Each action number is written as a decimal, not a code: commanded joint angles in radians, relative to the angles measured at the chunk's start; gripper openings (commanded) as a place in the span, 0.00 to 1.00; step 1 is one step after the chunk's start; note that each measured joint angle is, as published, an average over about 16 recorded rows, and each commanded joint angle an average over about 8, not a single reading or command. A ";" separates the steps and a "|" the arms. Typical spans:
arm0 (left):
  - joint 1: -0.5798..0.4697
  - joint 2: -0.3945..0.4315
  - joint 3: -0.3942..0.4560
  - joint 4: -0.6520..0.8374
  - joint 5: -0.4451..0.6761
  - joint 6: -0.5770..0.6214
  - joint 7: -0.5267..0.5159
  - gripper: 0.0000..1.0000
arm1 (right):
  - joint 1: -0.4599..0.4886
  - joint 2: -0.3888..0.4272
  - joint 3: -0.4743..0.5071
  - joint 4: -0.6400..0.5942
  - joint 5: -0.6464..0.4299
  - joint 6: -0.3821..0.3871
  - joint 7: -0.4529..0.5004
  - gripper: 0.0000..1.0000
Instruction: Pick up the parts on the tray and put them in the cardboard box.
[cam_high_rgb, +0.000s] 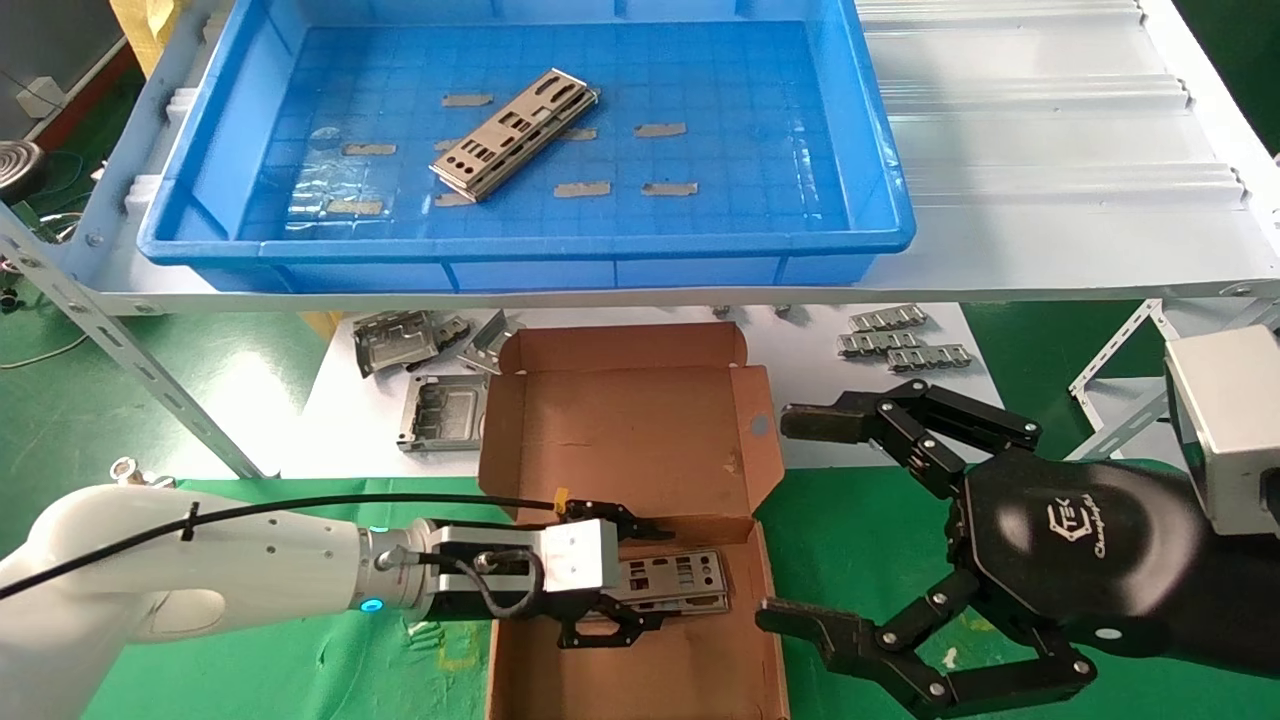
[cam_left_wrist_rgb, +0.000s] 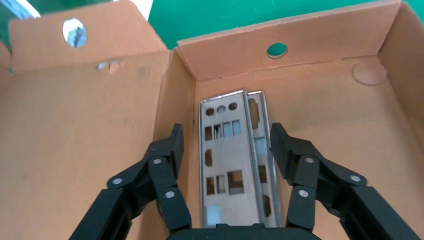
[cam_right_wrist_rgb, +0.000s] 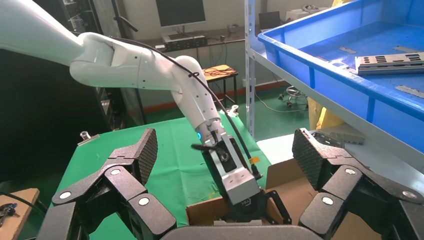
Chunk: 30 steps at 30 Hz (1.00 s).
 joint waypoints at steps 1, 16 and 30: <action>-0.012 -0.001 0.001 0.015 -0.005 0.020 -0.019 1.00 | 0.000 0.000 0.000 0.000 0.000 0.000 0.000 1.00; 0.028 -0.085 -0.067 0.035 -0.220 0.295 -0.135 1.00 | 0.000 0.000 0.000 0.000 0.000 0.000 0.000 1.00; 0.038 -0.106 -0.082 0.006 -0.232 0.292 -0.157 1.00 | 0.000 0.000 0.000 0.000 0.000 0.000 0.000 1.00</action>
